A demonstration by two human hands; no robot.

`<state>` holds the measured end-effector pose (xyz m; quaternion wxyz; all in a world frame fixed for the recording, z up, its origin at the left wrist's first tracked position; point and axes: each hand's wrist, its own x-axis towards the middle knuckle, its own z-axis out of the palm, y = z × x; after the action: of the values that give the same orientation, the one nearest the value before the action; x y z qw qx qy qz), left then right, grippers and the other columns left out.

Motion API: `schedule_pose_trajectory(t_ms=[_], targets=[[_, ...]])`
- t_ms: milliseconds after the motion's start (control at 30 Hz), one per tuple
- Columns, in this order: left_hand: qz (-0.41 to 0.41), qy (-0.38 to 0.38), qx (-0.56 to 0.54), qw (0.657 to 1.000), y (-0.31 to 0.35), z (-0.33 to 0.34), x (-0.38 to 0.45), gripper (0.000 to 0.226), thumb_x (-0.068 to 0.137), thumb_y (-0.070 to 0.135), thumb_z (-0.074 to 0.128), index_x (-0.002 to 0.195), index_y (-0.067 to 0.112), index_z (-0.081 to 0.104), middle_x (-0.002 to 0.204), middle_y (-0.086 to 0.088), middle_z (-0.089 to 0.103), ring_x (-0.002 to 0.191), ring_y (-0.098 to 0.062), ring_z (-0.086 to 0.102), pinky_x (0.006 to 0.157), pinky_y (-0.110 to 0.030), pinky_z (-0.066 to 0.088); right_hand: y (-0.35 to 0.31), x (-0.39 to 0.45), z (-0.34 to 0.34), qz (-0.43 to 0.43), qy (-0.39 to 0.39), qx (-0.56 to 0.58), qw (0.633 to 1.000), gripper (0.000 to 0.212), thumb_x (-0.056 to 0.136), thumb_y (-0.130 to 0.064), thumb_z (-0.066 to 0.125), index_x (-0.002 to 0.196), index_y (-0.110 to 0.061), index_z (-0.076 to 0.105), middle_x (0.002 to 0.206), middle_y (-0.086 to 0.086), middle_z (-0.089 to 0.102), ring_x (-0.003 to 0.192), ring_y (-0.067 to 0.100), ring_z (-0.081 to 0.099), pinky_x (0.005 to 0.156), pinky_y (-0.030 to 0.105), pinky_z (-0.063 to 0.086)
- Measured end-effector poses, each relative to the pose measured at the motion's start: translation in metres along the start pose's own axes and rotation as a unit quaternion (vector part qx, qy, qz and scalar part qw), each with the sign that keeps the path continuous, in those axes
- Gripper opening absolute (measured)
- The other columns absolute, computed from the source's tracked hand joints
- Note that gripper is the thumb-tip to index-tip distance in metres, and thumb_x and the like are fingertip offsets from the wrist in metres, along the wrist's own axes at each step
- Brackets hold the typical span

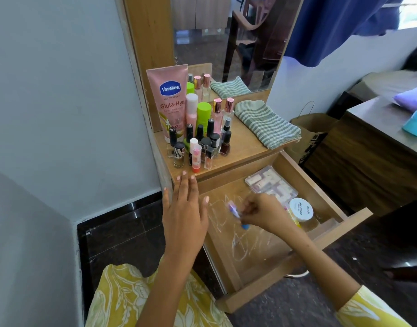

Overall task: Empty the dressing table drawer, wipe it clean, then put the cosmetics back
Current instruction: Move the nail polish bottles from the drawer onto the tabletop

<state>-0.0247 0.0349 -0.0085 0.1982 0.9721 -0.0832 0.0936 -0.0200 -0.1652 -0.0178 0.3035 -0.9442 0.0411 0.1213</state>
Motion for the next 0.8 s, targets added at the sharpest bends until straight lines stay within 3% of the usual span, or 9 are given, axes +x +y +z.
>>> schedule_pose_trajectory(t_ms=[67, 133, 267, 400, 533, 800], targets=[[-0.002, 0.044, -0.083, 0.996, 0.003, -0.009, -0.004, 0.051, 0.098, 0.04, 0.039, 0.14, 0.012, 0.043, 0.147, -0.007, 0.04, 0.136, -0.019, 0.035, 0.116, -0.041, 0.017, -0.028, -0.008, 0.002, -0.084, 0.041, 0.165, 0.982, 0.022, 0.068, -0.014, 0.084, 0.08, -0.018, 0.066, 0.075, -0.011, 0.069, 0.071, 0.001, 0.067, 0.065, 0.012, 0.052], [0.001, 0.091, -0.147, 0.985, 0.008, -0.014, -0.008, 0.04, 0.093, 0.036, 0.053, 0.124, 0.013, 0.06, 0.125, -0.003, 0.058, 0.117, -0.019, 0.051, 0.104, -0.04, 0.035, -0.049, -0.011, 0.008, -0.153, 0.087, 0.256, 0.951, 0.021, 0.07, -0.009, 0.081, 0.085, -0.015, 0.068, 0.08, -0.008, 0.071, 0.076, 0.001, 0.068, 0.066, 0.014, 0.054], [-0.028, 0.144, -0.276, 0.95, 0.012, -0.02, -0.009, 0.023, 0.084, 0.027, 0.068, 0.1, 0.01, 0.069, 0.096, 0.002, 0.062, 0.089, -0.015, 0.058, 0.078, -0.035, 0.05, -0.07, -0.01, 0.025, -0.218, 0.16, 0.283, 0.92, 0.016, 0.076, -0.008, 0.076, 0.089, -0.013, 0.068, 0.086, -0.01, 0.071, 0.085, 0.002, 0.068, 0.068, 0.019, 0.056], [-0.04, 0.194, -0.321, 0.926, 0.004, -0.03, -0.003, 0.021, 0.081, 0.027, 0.069, 0.092, 0.009, 0.071, 0.084, 0.003, 0.064, 0.077, -0.01, 0.062, 0.066, -0.021, 0.051, -0.064, -0.003, 0.035, -0.264, 0.196, 0.18, 0.927, 0.017, 0.079, -0.014, 0.075, 0.094, -0.016, 0.068, 0.092, -0.015, 0.069, 0.087, 0.0, 0.066, 0.071, 0.025, 0.057], [-0.069, 0.246, -0.325, 0.91, -0.013, -0.037, 0.014, 0.022, 0.083, 0.027, 0.068, 0.096, 0.008, 0.07, 0.089, 0.001, 0.067, 0.081, -0.013, 0.063, 0.072, -0.025, 0.052, -0.053, 0.001, 0.043, -0.235, 0.242, 0.064, 0.939, 0.011, 0.078, -0.009, 0.072, 0.083, -0.019, 0.07, 0.083, -0.009, 0.073, 0.077, 0.003, 0.067, 0.068, 0.032, 0.057], [-0.059, 0.24, -0.3, 0.921, -0.017, -0.024, 0.038, 0.022, 0.081, 0.021, 0.073, 0.098, 0.007, 0.07, 0.088, 0.001, 0.068, 0.08, -0.008, 0.062, 0.072, -0.008, 0.044, -0.051, 0.008, 0.043, -0.199, 0.194, 0.038, 0.96, 0.012, 0.079, -0.008, 0.068, 0.082, -0.019, 0.071, 0.082, -0.008, 0.073, 0.076, 0.006, 0.067, 0.07, 0.032, 0.056]])
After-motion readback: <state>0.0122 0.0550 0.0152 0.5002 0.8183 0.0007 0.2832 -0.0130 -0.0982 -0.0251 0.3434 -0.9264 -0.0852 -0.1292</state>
